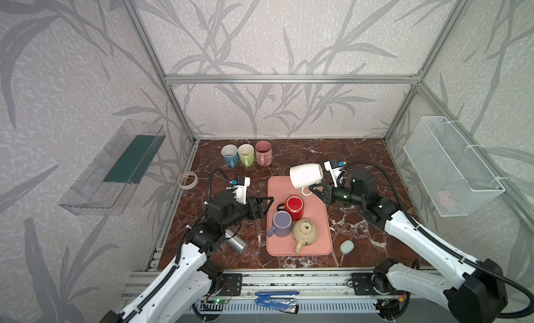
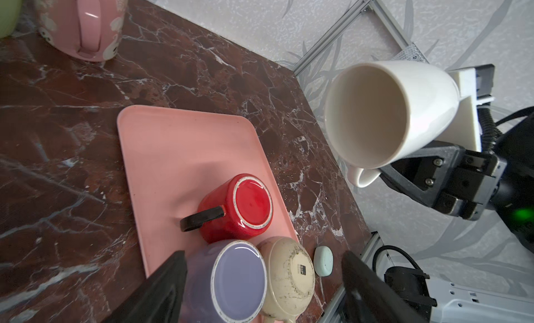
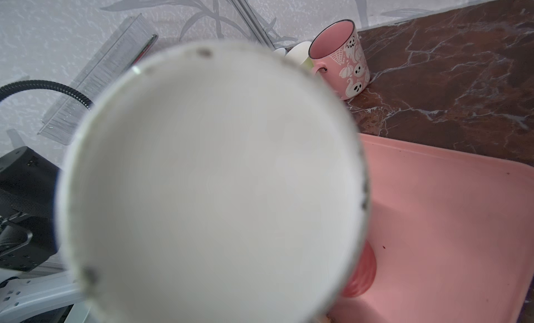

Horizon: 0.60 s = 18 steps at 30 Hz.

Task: Turn the mug right side up
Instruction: 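Lift and tilt the white mug toward the left gripper while left gripper approaches, then hold the white mug with the right gripper while the left gripper grasps it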

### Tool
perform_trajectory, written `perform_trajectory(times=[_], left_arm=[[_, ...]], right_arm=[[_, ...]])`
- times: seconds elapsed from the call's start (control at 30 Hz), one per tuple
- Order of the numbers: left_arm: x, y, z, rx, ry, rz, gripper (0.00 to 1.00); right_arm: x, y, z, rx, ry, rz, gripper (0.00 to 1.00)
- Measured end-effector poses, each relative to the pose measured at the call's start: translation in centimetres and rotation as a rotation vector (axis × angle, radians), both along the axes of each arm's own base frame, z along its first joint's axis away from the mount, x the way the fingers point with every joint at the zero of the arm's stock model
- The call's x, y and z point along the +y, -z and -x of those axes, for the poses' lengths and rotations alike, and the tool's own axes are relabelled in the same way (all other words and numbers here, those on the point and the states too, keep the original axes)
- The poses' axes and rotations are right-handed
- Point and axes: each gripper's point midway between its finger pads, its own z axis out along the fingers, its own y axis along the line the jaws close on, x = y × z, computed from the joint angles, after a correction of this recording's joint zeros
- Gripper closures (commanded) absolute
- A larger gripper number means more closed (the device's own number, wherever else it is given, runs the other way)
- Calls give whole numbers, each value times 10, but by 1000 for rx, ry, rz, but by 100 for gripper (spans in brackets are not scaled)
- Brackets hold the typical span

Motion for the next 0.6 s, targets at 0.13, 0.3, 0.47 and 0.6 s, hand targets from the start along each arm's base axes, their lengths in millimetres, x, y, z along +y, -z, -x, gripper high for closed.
perform_trajectory(times=[0.13,0.3,0.47,0.6], left_arm=[[-17,-6,-3,-32,45,51,33],[-37,-12,-12,-67,85,102,41],[-51,-4,-23,-54,106,118,49],[-60,-5,-29,-66,124,131,51]], right_arm=[[1,-10,-4,21,-21,-81,100],[6,-24,-10,33,-66,-178,100],[11,-28,-9,45,-103,-214,100],[12,-30,-8,42,-121,-224,100]])
